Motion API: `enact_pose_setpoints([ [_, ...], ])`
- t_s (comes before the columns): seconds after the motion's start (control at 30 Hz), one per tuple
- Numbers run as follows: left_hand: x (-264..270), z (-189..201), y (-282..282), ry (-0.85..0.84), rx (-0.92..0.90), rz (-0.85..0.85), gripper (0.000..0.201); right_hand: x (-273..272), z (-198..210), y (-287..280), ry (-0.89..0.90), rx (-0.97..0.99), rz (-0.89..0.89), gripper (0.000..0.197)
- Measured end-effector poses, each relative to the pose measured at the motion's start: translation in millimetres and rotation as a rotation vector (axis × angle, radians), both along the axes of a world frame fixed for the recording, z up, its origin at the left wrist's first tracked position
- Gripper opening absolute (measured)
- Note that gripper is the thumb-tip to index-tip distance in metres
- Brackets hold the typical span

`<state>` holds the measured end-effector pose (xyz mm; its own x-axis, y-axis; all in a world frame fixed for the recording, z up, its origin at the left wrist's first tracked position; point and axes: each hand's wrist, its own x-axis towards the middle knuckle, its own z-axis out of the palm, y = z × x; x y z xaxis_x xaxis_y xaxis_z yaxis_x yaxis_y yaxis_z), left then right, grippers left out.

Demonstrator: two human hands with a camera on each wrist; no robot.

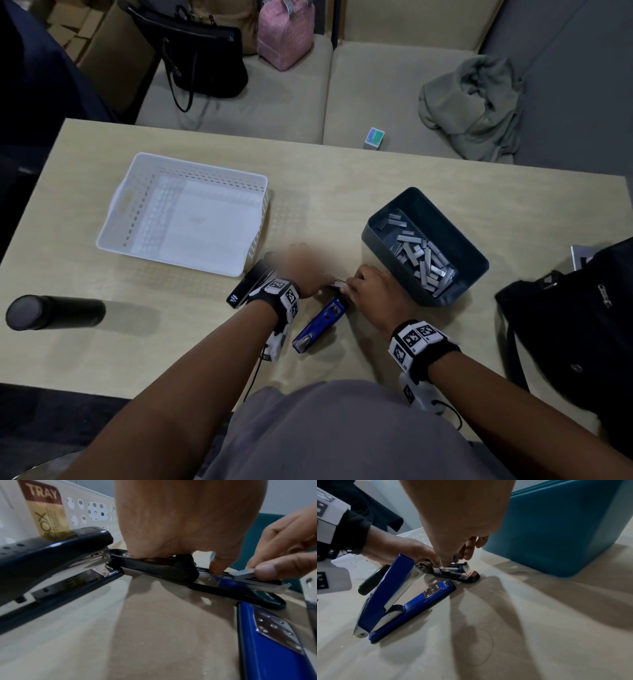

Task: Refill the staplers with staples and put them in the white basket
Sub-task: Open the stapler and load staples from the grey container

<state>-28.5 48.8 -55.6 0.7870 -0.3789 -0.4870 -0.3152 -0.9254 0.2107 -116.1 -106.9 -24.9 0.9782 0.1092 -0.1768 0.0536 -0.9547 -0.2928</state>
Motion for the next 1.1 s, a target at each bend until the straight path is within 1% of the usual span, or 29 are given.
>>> enact_pose_setpoints([
  [0.13,0.1,-1.0,0.3,0.001,0.003,-0.002,0.040,-0.3,1.9,1.6,-0.025,0.018,-0.020,0.017],
  [0.3,0.0,-0.2,-0.1,-0.001,-0.005,0.001,0.041,1.8,-4.2,-2.4,0.006,0.016,-0.038,0.020],
  [0.63,-0.6,0.9,0.6,-0.005,-0.004,0.002,0.040,-5.1,-5.8,-3.4,0.002,-0.022,-0.042,0.014],
  [0.97,-0.3,0.9,-0.2,-0.002,-0.001,0.000,0.040,-4.8,-6.3,-2.2,-0.018,-0.019,-0.022,0.016],
  [1.1,-0.2,1.2,-0.2,-0.004,-0.007,0.005,0.037,-5.0,-6.8,-0.4,0.006,-0.030,-0.010,0.018],
])
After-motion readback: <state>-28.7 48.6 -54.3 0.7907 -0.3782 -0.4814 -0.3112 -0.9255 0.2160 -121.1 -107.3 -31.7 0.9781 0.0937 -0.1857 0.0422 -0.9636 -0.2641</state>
